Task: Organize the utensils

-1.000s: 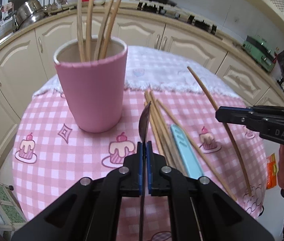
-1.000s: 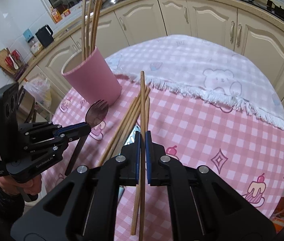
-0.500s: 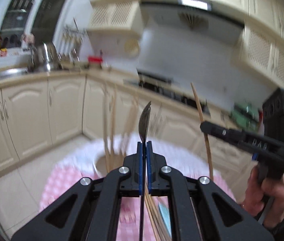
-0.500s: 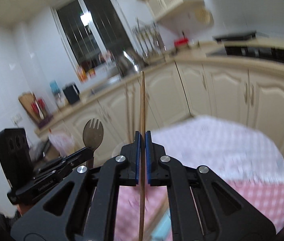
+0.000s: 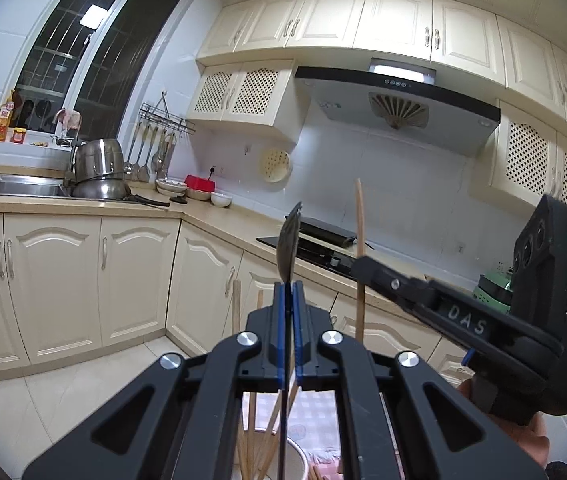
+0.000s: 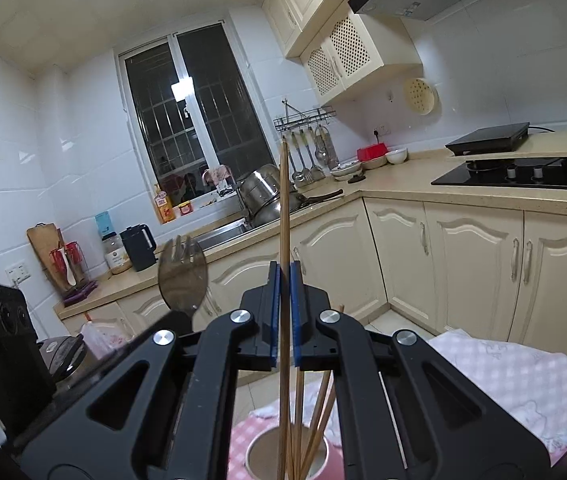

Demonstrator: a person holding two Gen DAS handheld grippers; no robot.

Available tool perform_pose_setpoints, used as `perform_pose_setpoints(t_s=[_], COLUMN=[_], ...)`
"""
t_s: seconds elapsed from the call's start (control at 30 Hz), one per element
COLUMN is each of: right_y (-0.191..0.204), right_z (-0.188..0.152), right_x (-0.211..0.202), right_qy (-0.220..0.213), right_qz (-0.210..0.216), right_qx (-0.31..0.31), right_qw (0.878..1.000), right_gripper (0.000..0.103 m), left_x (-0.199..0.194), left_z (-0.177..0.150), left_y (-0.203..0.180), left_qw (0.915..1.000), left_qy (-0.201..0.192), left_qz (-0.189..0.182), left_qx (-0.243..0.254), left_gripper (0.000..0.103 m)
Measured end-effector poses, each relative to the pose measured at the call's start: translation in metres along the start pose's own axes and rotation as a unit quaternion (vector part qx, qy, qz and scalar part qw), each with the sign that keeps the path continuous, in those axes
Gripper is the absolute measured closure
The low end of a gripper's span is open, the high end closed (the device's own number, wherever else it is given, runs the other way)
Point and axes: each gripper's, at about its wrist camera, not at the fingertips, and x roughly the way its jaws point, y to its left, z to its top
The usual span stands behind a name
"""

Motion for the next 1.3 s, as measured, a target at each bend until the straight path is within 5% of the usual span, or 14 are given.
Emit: perform_pose_setpoints(t_s=[0.73, 0.77, 0.83, 0.87, 0.97, 1.07, 1.3], right_y=[-0.007, -0.008, -0.012, -0.014, -0.018, -0.024, -0.039], right_z=[-0.049, -0.050, -0.048, -0.046, -0.039, -0.032, -0.021], right_x=[0.031, 0.030, 0.022, 0.016, 0.004, -0.011, -0.041], right_qy=[0.057, 0.059, 0.054, 0.043, 0.040, 0.042, 0.063], right_qz=[-0.014, -0.017, -0.025, -0.030, -0.039, -0.057, -0.074], right_qx=[-0.019, -0.020, -0.013, -0.005, -0.006, -0.003, 0.005], right_qw=[0.998, 0.998, 0.998, 0.999, 0.998, 0.998, 0.995], right_gripper=[0.096, 0.088, 0.036, 0.019, 0.019, 0.008, 0.006], left_x=[0.034, 0.032, 0.027, 0.023, 0.013, 0.000, -0.022], left_z=[-0.052, -0.051, -0.049, -0.048, -0.043, -0.036, -0.026], left_y=[0.024, 0.025, 0.027, 0.028, 0.029, 0.028, 0.014], left_qw=[0.9989, 0.9988, 0.9988, 0.9989, 0.9988, 0.9984, 0.9966], left_qy=[0.044, 0.046, 0.042, 0.038, 0.035, 0.032, 0.045], left_qz=[0.006, 0.008, 0.014, 0.013, 0.027, 0.043, 0.069], left_qx=[-0.013, -0.014, -0.019, -0.023, -0.022, -0.019, 0.004], left_gripper=[0.096, 0.081, 0.051, 0.044, 0.025, 0.013, 0.007])
